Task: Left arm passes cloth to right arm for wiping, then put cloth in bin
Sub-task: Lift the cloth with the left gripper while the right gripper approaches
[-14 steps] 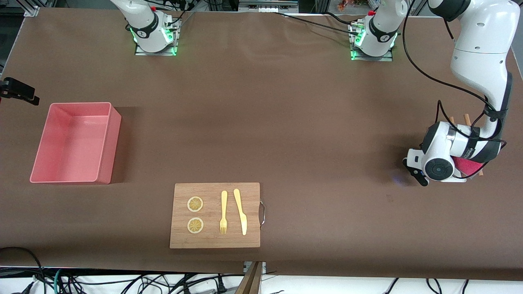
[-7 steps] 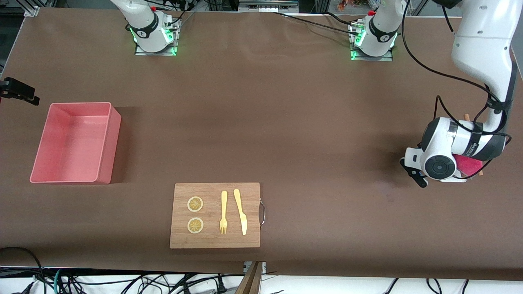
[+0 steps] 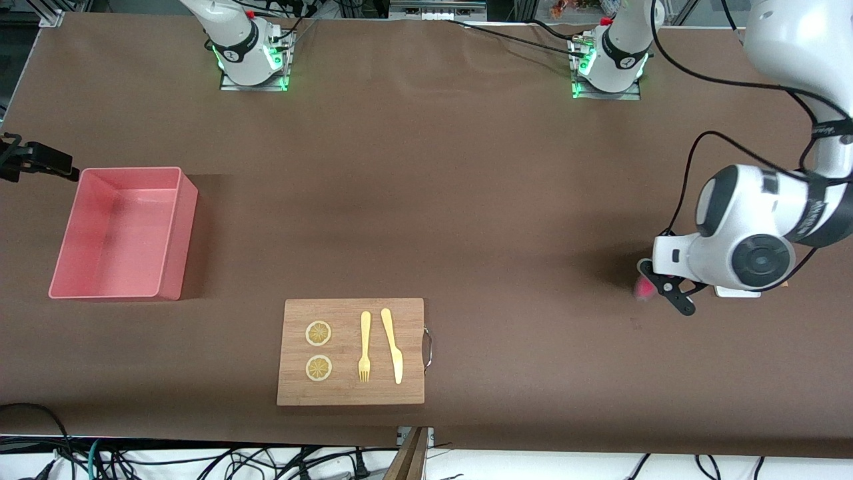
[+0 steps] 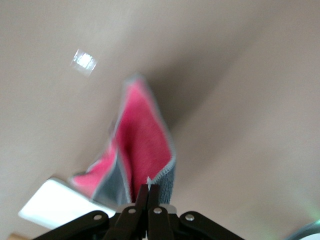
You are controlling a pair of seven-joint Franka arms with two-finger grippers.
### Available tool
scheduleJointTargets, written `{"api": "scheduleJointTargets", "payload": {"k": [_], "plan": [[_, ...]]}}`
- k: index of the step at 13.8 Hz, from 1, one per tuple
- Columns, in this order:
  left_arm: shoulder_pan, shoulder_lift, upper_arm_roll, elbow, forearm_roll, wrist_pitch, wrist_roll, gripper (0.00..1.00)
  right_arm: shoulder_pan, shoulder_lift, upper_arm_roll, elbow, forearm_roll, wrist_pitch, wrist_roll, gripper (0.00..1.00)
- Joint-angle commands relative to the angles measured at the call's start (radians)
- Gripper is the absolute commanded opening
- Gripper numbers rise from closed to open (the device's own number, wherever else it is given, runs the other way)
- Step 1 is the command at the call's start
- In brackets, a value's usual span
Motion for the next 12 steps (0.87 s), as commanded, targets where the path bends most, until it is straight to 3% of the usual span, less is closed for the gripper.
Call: {"api": "scheduleJointTargets", "payload": {"k": [1, 4, 7, 9, 12], "plan": [[0.006, -0.064, -0.011, 0.014, -0.223, -0.039, -0.035, 0.0, -0.003, 0.022, 0.006, 0.009, 0.011, -0.014, -0.006, 1.0], [0.006, -0.077, -0.111, 0.018, -0.394, -0.032, -0.341, 0.0, 0.009, 0.026, 0.01, 0.008, 0.015, -0.014, 0.015, 1.0], [-0.051, -0.072, -0.231, 0.063, -0.408, 0.089, -0.76, 0.0, 0.072, 0.061, 0.01, 0.015, 0.07, -0.002, 0.151, 1.0], [-0.138, -0.065, -0.239, 0.09, -0.41, 0.186, -0.954, 0.0, 0.119, 0.082, 0.01, 0.017, 0.116, 0.034, 0.291, 1.0], [-0.232, -0.056, -0.242, 0.103, -0.411, 0.312, -1.068, 0.0, 0.193, 0.113, 0.01, 0.017, 0.176, 0.091, 0.478, 1.0]]}}
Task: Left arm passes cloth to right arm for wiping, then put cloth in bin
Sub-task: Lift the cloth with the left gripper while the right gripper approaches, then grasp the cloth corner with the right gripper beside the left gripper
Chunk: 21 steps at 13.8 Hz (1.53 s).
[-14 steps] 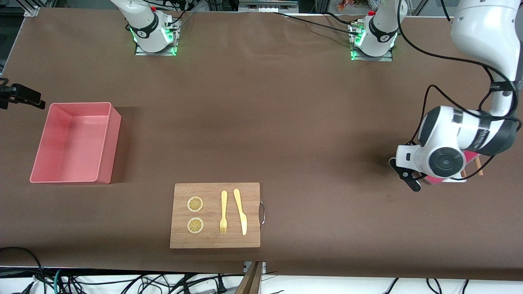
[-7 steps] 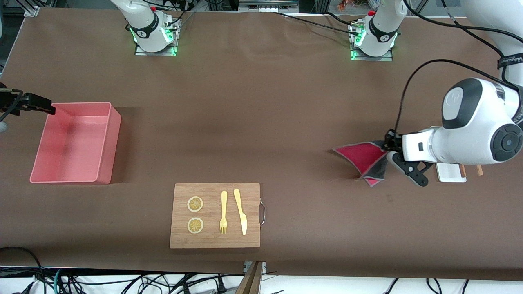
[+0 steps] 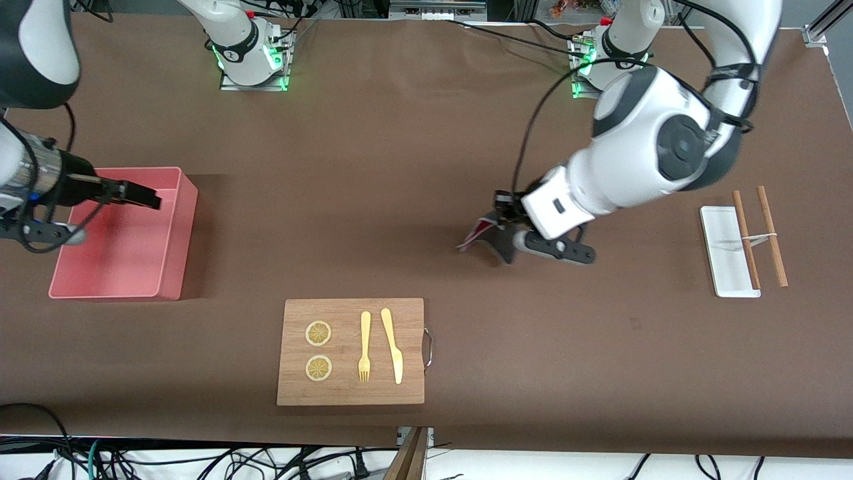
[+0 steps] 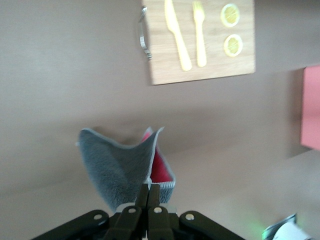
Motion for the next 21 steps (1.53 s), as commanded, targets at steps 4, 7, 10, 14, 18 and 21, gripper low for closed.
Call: {"api": "scheduleJointTargets", "payload": {"k": [4, 7, 10, 14, 18, 21], "plan": [[-0.161, 0.046, 0.007, 0.127, -0.04, 0.064, -0.051, 0.0, 0.127, 0.055, -0.006, 0.017, 0.062, 0.102, 0.271, 1.0], [-0.164, 0.043, -0.01, 0.171, -0.155, 0.066, -0.048, 0.0, 0.167, 0.084, -0.006, 0.017, 0.104, 0.174, 0.373, 1.0], [-0.184, 0.043, -0.021, 0.176, -0.216, 0.131, -0.051, 0.0, 0.202, 0.102, -0.006, 0.017, 0.105, 0.225, 0.435, 1.0], [-0.198, 0.044, -0.023, 0.174, -0.289, 0.181, -0.044, 0.0, 0.271, 0.115, -0.004, 0.017, 0.148, 0.292, 0.565, 1.0], [-0.183, 0.037, -0.021, 0.17, -0.301, 0.185, -0.042, 0.0, 0.323, 0.125, -0.004, 0.015, 0.164, 0.299, 0.65, 1.0], [-0.181, 0.037, -0.021, 0.165, -0.299, 0.185, -0.041, 0.0, 0.354, 0.132, -0.004, 0.015, 0.185, 0.299, 0.685, 1.0]]}}
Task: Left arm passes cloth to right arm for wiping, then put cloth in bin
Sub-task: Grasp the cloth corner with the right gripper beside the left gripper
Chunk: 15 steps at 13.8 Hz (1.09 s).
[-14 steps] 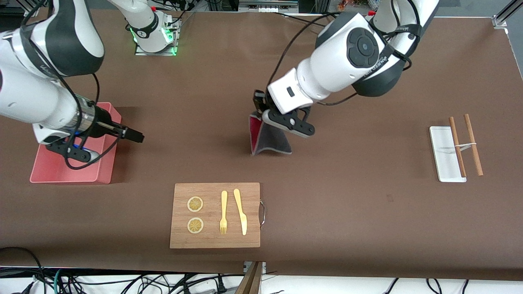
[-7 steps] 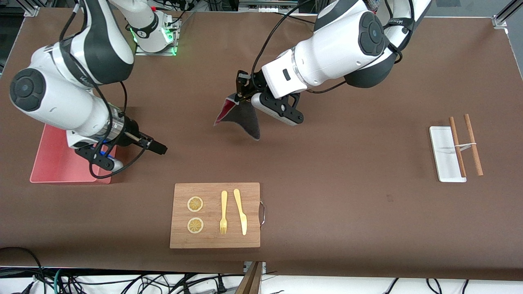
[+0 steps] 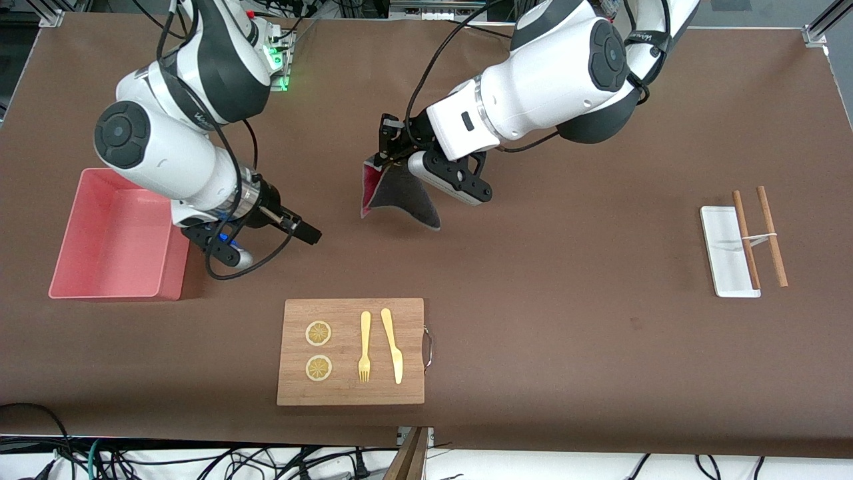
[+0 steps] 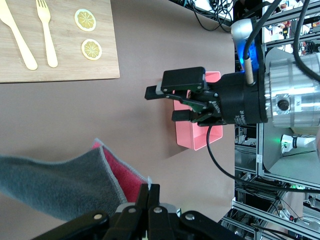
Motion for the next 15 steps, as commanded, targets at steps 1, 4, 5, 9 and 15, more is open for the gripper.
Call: {"api": "scheduleJointTargets", "payload": {"k": [1, 4, 5, 9, 15], "plan": [[0.0, 0.013, -0.002, 0.023, -0.023, -0.002, 0.008, 0.0, 0.019, 0.012, -0.007, 0.015, 0.063, 0.002, 0.03, 1.0], [0.006, 0.013, -0.002, 0.023, -0.023, -0.003, 0.007, 0.0, 0.04, 0.013, -0.007, 0.012, 0.105, -0.007, 0.04, 1.0], [0.008, 0.013, -0.003, 0.023, -0.023, -0.003, 0.008, 0.0, 0.051, 0.016, -0.007, 0.009, 0.109, -0.007, 0.063, 1.0], [0.008, 0.013, -0.002, 0.022, -0.021, -0.003, 0.008, 0.0, 0.086, 0.022, -0.007, 0.004, 0.116, -0.012, 0.129, 1.0], [0.008, 0.013, -0.002, 0.025, -0.02, -0.003, 0.01, 0.0, 0.092, 0.032, 0.001, 0.003, 0.148, -0.094, 0.131, 1.0]]}}
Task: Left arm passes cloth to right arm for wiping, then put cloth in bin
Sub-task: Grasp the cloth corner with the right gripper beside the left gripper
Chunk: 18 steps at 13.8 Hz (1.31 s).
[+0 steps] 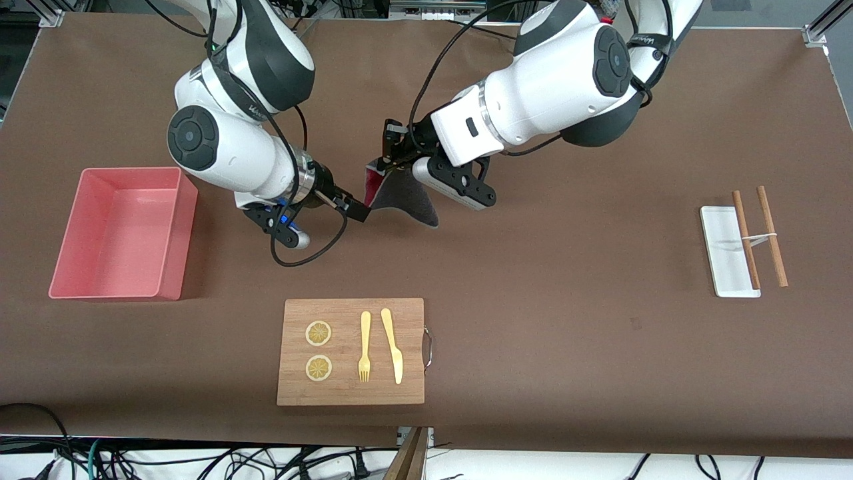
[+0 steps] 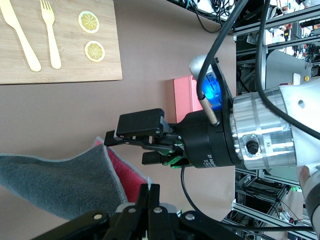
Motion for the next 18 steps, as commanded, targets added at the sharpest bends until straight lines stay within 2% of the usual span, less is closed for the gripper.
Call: {"api": "scheduleJointTargets", "payload": {"k": [1, 3, 10, 13, 15, 16, 18], "plan": [[0.006, 0.008, -0.003, 0.023, -0.02, -0.003, 0.01, 0.0, 0.002, 0.009, 0.001, 0.004, 0.027, -0.041, 0.014, 1.0], [0.009, 0.009, -0.003, 0.023, -0.02, -0.003, 0.01, 0.0, -0.004, 0.009, -0.001, 0.004, 0.087, -0.066, 0.012, 1.0], [0.009, 0.009, -0.003, 0.02, -0.014, -0.003, 0.01, 0.0, -0.004, 0.008, -0.001, 0.004, 0.093, -0.147, 0.012, 0.98], [0.009, 0.009, -0.003, 0.02, -0.014, -0.005, 0.01, 0.0, -0.012, 0.008, -0.004, 0.004, 0.153, -0.181, 0.012, 0.68], [0.009, 0.009, -0.003, 0.02, -0.012, -0.005, 0.01, 0.0, -0.016, 0.008, -0.004, 0.004, 0.161, -0.19, 0.014, 0.62], [0.009, 0.009, -0.003, 0.02, -0.012, -0.005, 0.01, 0.0, -0.018, 0.008, -0.004, 0.004, 0.161, -0.191, 0.015, 0.54], [0.009, 0.009, -0.002, 0.02, -0.012, -0.005, 0.01, 0.0, -0.018, 0.008, -0.004, -0.001, 0.165, -0.208, 0.017, 0.44]]}}
